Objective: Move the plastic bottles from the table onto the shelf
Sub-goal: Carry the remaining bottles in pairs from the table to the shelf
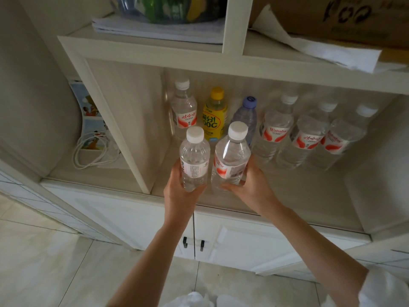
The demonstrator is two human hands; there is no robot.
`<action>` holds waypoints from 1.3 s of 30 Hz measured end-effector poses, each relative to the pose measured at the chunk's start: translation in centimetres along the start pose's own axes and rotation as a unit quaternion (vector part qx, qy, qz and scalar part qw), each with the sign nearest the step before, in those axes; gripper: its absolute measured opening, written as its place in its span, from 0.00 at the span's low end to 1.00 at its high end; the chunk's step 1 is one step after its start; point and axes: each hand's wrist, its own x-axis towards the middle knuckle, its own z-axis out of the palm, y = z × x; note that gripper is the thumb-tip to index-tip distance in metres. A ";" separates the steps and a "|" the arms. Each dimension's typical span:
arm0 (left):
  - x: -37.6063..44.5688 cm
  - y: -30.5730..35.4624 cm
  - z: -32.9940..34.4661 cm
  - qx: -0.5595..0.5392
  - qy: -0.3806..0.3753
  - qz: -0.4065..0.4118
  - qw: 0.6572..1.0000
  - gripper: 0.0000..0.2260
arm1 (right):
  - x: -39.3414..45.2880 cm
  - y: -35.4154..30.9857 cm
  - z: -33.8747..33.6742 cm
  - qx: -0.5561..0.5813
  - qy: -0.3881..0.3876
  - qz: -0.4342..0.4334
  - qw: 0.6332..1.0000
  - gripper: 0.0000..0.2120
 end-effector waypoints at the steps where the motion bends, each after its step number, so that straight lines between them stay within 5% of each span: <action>1: 0.2 0.0 0.0 0.004 0.011 0.002 1.000 0.35 | 0.3 -0.2 0.4 -0.001 0.007 -0.006 1.000 0.41; 24: 6.4 0.3 0.9 0.062 0.119 -0.039 0.990 0.38 | 6.4 -2.2 8.0 -0.013 0.165 -0.001 0.986 0.43; 33: 6.3 0.2 0.8 0.095 0.101 -0.039 0.990 0.39 | 6.6 -2.0 8.3 -0.044 0.175 0.012 0.983 0.47; 39: 5.6 -1.2 0.0 0.087 0.065 -0.050 0.993 0.36 | 5.8 -1.9 8.2 -0.076 0.166 0.014 0.983 0.39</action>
